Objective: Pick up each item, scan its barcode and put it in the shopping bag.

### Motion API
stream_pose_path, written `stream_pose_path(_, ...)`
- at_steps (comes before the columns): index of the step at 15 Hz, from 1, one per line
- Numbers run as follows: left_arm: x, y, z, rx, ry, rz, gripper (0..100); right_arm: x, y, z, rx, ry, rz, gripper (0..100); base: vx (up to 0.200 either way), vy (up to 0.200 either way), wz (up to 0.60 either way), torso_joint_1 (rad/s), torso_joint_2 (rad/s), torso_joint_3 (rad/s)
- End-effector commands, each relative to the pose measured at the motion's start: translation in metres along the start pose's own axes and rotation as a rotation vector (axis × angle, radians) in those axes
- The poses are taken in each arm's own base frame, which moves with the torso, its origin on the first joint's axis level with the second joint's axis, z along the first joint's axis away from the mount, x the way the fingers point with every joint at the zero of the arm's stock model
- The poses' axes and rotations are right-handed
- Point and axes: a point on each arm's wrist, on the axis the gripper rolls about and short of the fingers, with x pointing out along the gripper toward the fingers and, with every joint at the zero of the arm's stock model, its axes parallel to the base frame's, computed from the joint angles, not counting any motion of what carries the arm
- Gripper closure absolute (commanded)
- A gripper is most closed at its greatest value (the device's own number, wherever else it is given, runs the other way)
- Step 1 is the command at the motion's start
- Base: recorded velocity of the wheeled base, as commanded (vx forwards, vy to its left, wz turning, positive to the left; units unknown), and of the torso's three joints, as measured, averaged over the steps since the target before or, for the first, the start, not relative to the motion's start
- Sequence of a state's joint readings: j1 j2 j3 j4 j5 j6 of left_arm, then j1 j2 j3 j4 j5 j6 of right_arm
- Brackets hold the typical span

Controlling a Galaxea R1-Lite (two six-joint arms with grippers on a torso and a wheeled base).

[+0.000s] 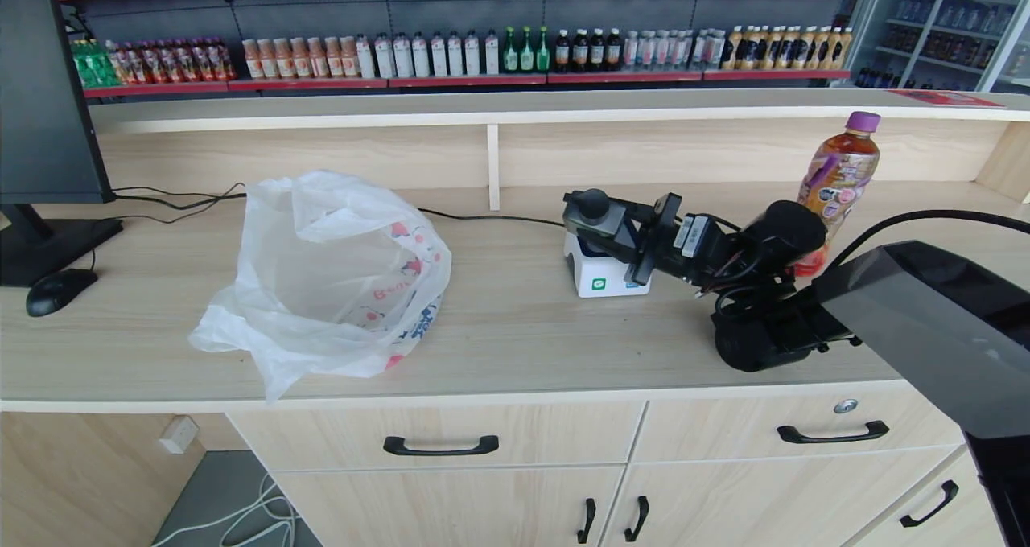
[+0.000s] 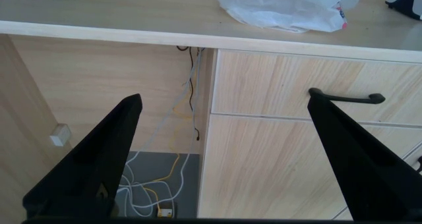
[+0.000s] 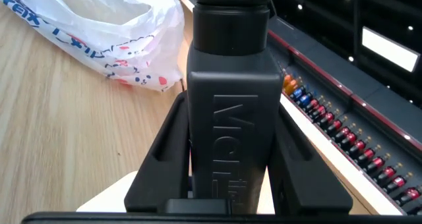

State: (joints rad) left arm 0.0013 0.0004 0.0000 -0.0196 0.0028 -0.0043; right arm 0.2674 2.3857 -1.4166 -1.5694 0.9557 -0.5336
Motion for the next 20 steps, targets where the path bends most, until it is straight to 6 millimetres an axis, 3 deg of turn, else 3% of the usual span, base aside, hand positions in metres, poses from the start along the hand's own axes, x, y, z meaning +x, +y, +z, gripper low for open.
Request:
stream_pose_path(1,0.000,0.000,0.000,0.000,0.001,0.001,0,-0.001,0.003,-0.004,0.006,0.005,0.001,100,0.000,0.000,0.00,0.000,0.00,0.000)
stream_pose_path(14,0.000,0.000,0.000,-0.008,0.002,0.001,0,-0.006,0.007,-0.009,0.020,0.021,0.005,100,0.000,0.000,0.00,0.000,0.00,0.000)
stream_pose_path(17,0.000,0.000,0.000,-0.011,0.002,0.001,0,-0.005,0.006,-0.001,0.021,0.022,0.008,100,0.000,0.000,0.00,0.000,0.00,0.000)
stream_pose_path(20,0.000,0.000,0.000,-0.013,0.002,0.002,0,0.008,0.013,0.024,0.028,-0.008,0.029,100,0.000,0.000,0.00,0.000,0.00,0.000)
